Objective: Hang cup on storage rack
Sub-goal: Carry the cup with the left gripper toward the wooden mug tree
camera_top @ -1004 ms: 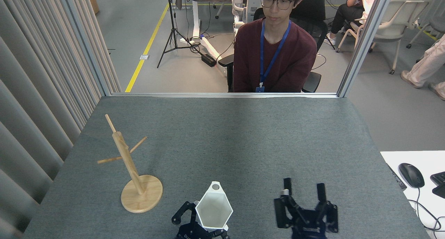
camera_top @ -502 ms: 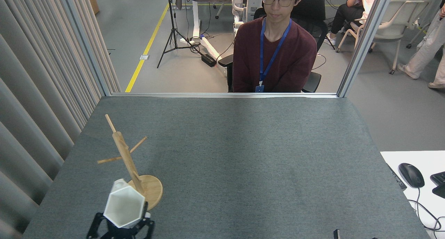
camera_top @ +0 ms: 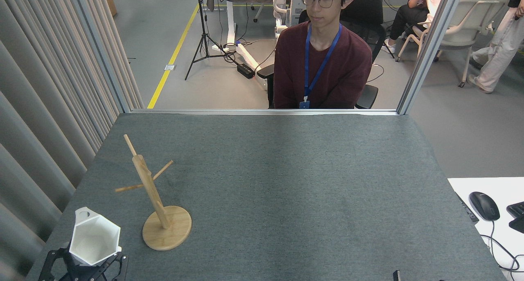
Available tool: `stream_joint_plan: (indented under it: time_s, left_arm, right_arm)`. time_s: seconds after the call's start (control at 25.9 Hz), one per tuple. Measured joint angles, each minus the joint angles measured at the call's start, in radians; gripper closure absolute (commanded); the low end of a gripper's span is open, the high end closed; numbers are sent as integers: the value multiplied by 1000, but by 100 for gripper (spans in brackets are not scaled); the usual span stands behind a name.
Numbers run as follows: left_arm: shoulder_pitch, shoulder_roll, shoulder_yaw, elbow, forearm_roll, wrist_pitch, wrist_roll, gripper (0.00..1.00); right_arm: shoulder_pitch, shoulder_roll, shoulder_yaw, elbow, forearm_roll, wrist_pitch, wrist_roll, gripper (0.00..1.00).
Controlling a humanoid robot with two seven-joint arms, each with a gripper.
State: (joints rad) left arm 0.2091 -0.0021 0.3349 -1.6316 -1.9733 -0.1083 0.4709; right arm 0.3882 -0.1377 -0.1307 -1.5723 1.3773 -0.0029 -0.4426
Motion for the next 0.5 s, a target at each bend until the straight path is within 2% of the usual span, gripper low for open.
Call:
stream_joint_plan:
  time_s: [0.19,0.5]
  left_arm:
    - [-60,-42,-1,34,-136,-4,1,59]
    - [-129,-65,19,104,-174,-5,-5,58]
  right_arm:
    - [0,1,0,0,1,-1,1,1]
    - [-1,0,0,0,0,-1,1,0]
